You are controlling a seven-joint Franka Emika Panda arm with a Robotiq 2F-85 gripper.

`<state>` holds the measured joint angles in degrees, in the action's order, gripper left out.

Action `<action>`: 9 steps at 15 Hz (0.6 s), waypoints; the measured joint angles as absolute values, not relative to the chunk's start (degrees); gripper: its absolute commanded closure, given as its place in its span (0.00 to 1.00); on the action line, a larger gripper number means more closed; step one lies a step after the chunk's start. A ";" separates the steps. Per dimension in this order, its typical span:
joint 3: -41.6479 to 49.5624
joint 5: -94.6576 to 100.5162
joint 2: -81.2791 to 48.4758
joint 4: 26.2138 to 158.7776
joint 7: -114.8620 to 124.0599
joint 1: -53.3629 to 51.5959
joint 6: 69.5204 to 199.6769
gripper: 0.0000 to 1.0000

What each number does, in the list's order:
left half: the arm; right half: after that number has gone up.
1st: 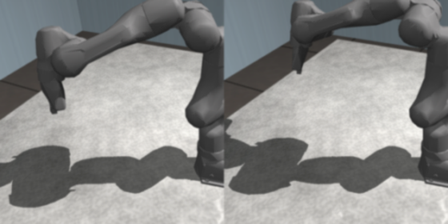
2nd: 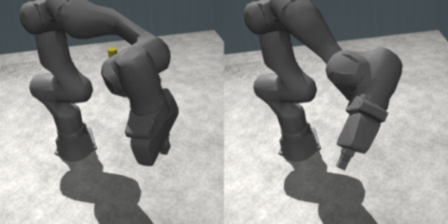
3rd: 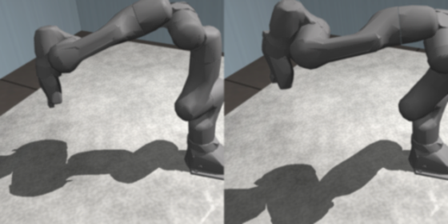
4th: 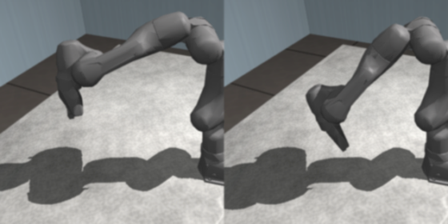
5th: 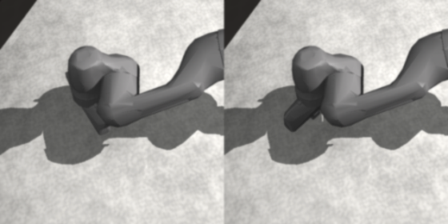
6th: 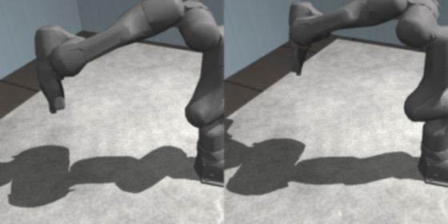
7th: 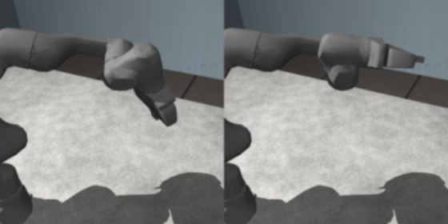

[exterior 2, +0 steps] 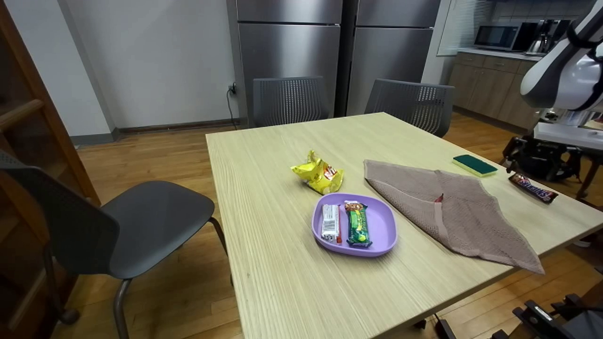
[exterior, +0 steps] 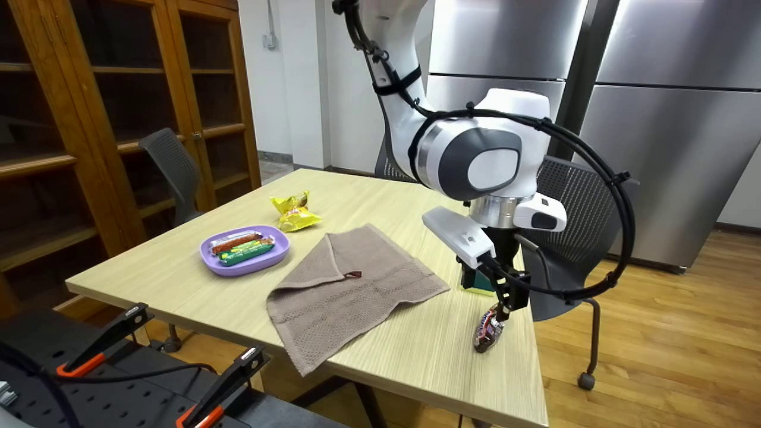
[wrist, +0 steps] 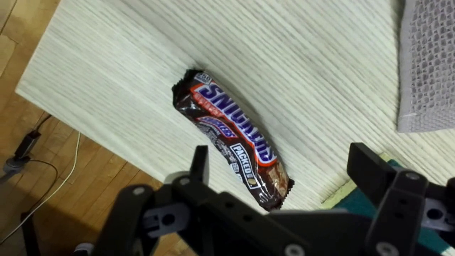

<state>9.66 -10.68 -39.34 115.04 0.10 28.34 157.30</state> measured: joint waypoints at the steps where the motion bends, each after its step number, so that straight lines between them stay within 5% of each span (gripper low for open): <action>1: 9.66 -10.76 -39.85 114.60 0.10 28.52 157.30 0.00; 9: 9.72 -10.82 -44.14 110.76 0.10 29.14 156.89 0.00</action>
<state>9.72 -10.82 -44.14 110.76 0.10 29.14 156.89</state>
